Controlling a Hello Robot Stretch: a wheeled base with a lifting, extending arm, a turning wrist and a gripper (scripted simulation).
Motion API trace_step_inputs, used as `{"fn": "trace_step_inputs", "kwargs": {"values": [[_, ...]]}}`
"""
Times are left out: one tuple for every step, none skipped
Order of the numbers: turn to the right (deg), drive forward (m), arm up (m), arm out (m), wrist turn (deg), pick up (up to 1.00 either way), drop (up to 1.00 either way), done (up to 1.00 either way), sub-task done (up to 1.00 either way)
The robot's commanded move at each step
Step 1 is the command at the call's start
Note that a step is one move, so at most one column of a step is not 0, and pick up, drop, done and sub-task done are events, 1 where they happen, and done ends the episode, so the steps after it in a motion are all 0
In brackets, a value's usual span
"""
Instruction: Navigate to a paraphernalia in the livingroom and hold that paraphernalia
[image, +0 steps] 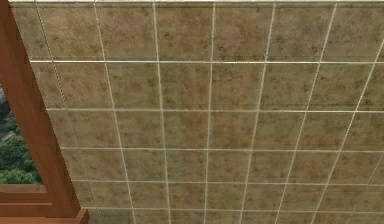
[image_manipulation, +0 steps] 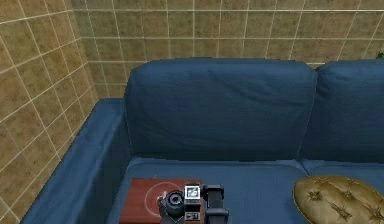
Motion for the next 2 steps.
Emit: {"fn": "trace_step_inputs", "kwargs": {"values": [[0.0, 0.0, 0.0, 0.0, 45.0, 0.0, 0.0, 0.0, 0.0], [0.0, 0.0, 0.0, 0.0, 45.0, 0.0, 0.0, 0.0, 0.0]]}}
